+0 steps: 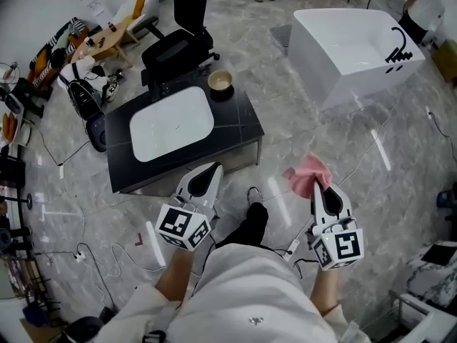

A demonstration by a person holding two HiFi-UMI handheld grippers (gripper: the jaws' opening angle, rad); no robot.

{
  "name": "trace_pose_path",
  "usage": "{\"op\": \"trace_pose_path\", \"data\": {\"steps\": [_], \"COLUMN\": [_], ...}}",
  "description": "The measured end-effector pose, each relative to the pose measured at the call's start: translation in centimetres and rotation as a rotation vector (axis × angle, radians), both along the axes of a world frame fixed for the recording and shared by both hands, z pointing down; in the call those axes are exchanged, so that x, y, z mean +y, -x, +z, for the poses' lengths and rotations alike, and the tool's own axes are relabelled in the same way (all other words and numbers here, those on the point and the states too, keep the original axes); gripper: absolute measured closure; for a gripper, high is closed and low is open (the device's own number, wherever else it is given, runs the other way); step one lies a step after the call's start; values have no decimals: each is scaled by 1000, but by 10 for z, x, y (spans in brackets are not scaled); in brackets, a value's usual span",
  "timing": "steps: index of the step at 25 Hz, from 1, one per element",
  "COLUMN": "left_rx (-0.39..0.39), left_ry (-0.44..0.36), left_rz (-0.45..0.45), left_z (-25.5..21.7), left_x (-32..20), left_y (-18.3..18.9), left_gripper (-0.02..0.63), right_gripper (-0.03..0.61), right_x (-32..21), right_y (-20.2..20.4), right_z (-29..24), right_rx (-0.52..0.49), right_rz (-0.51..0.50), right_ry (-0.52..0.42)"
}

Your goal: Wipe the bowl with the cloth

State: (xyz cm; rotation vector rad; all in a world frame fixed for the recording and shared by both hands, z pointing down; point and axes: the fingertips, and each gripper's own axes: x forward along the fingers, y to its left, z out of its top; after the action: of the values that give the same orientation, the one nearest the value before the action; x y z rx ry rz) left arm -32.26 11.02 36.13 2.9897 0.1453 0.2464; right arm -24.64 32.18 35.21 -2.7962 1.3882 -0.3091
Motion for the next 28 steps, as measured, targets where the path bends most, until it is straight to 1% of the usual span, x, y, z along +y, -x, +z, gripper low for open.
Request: {"op": "trace_pose_path", "data": {"steps": [3,6,9,13,18,25,28], "left_rx": [17,21,27,35,31,-9,-24], "left_ry": [3,14,7,7,6,-9,-16], "left_rz": [1,-21,-42,-89,-136,-190,-216], "left_z": [-7,-9,-11,-10,-6,-3,-1], "left_x": [-3,-18,-34,-59,-81,-95,-101], "left_y": [-33,-61,-87,-114,-140,-155,-166], "left_gripper": [601,601,601,601,601,601,601], "right_gripper": [561,561,561,561,561,561,561], "right_x": [-7,-20,-33,-52,-70,-99,-108], "right_y": [-27,-58,-90,-124,-159,-188,-208], "right_z": [-5,-13,-21,-24,-30,-30,-25], "right_rx": [9,18,36,47,55,40,25], "right_rz": [-8,-21,-44,-71,-90,-157,-183], "right_ry": [10,14,23,37,30,-2,-6]}}
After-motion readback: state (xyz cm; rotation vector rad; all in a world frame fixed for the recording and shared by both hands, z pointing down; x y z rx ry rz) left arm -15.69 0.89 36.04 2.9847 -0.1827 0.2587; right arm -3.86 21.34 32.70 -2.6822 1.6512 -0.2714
